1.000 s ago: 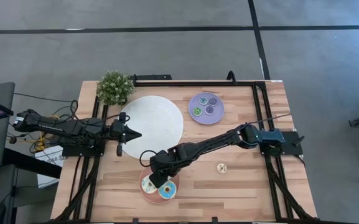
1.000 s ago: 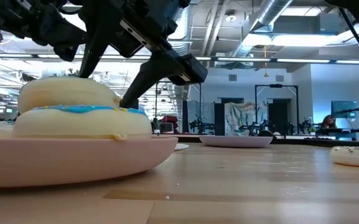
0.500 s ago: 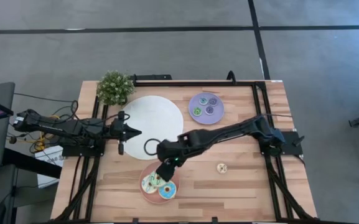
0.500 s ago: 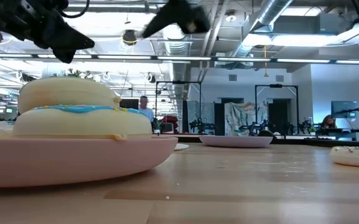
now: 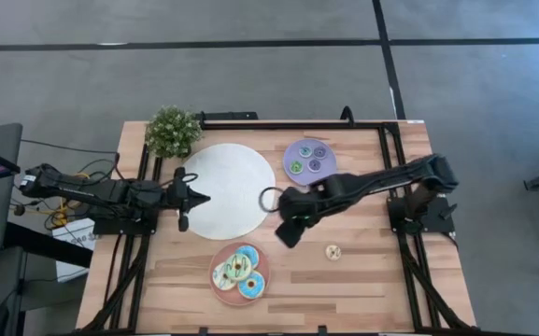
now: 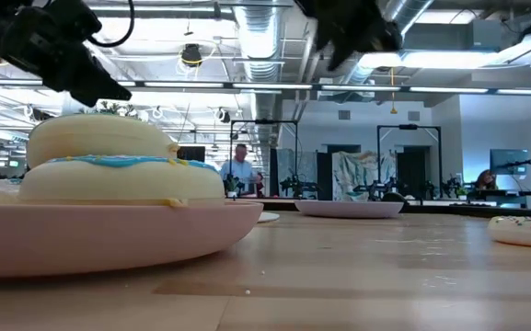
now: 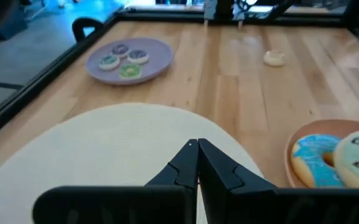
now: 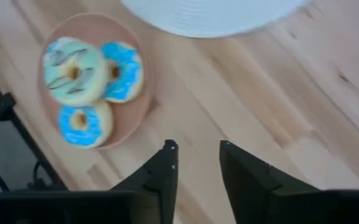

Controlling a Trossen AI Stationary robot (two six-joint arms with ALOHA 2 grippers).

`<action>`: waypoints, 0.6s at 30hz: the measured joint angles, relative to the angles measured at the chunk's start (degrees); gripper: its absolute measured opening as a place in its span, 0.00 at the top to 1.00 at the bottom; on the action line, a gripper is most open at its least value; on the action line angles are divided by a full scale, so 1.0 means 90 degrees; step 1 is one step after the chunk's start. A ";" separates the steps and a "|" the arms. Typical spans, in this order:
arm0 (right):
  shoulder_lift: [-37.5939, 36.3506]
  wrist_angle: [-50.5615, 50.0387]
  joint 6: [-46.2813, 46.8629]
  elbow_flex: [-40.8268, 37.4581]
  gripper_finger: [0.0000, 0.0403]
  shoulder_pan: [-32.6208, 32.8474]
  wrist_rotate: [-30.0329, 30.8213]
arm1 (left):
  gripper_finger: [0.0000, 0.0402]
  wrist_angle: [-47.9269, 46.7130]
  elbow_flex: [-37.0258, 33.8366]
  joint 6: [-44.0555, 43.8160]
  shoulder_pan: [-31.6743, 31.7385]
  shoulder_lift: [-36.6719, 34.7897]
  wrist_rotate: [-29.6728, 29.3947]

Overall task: Pick & Place donuts
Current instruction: Put the small white donut on the purple plate

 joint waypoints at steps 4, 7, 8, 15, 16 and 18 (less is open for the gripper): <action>-0.0956 0.0969 0.0276 -0.1489 0.78 -0.0199 0.0000 | 1.00 0.0023 0.0000 0.0085 0.0004 0.0000 -0.0204; -0.1576 0.1690 0.0343 -0.2479 0.80 -0.0389 -0.0022 | 1.00 0.0025 0.0000 0.0132 0.0002 0.0000 -0.0493; -0.1757 0.1898 0.0339 -0.2740 0.81 -0.0462 -0.0033 | 1.00 0.0024 0.0000 0.0156 0.0005 0.0002 -0.0540; -0.2735 0.2136 -0.0078 -0.3860 0.82 -0.1149 -0.0164 | 1.00 0.0751 0.0000 0.0147 0.0005 0.0214 -0.0223; -0.2813 0.2141 -0.0203 -0.3913 0.82 -0.1259 -0.0174 | 1.00 0.0933 0.0000 0.0157 0.0005 0.0325 -0.0114; -0.2941 0.2185 -0.0460 -0.3986 0.82 -0.1502 -0.0234 | 1.00 0.1345 0.0000 0.0245 0.0002 0.0613 0.0041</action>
